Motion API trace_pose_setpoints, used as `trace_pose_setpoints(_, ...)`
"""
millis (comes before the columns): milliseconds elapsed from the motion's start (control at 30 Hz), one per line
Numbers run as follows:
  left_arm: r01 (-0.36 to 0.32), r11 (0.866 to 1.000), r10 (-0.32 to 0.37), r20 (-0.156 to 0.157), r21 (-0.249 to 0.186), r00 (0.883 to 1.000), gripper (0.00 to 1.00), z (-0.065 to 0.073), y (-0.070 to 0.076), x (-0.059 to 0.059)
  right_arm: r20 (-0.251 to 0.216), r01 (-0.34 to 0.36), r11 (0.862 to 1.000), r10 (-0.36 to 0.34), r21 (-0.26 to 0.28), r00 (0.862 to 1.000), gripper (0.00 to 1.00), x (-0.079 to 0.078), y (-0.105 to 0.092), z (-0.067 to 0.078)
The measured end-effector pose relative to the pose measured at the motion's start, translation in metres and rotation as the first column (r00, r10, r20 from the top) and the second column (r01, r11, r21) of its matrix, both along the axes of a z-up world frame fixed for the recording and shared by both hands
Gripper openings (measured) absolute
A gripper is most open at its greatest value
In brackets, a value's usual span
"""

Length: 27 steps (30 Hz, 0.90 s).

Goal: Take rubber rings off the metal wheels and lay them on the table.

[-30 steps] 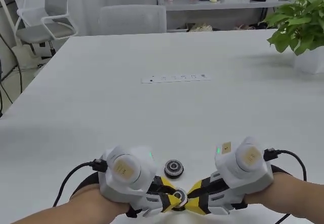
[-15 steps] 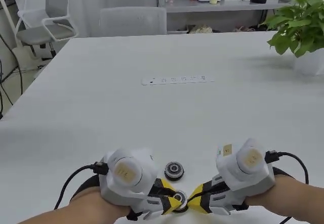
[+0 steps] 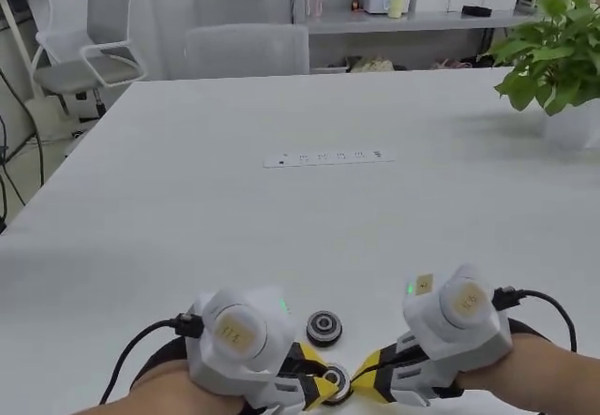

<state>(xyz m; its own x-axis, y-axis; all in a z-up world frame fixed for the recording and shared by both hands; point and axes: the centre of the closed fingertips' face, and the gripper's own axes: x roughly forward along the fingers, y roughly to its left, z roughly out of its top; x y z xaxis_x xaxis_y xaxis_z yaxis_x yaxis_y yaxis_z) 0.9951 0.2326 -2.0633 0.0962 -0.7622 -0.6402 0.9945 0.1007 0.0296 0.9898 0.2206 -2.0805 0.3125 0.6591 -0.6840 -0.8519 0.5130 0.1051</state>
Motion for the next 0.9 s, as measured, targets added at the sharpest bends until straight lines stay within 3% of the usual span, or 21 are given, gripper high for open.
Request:
trace_pose_setpoints(333,-0.012,1.000,0.012,0.000,0.003,1.000,0.07,-0.0001,-0.0001,0.0000,0.004,0.029,1.000,-0.029,0.010,1.000,0.00,0.0035,-0.0019,0.0031)
trace_pose_setpoints(400,-0.013,1.000,0.013,0.000,0.005,1.000,0.07,-0.0001,-0.0001,0.0000,-0.015,0.060,0.998,-0.059,0.036,0.998,0.00,0.0048,-0.0024,0.0059)
trace_pose_setpoints(900,-0.023,1.000,0.023,0.004,0.010,1.000,0.07,0.0000,-0.0002,-0.0002,-0.027,0.081,0.995,-0.079,0.057,0.997,0.00,0.0048,-0.0001,0.0090)
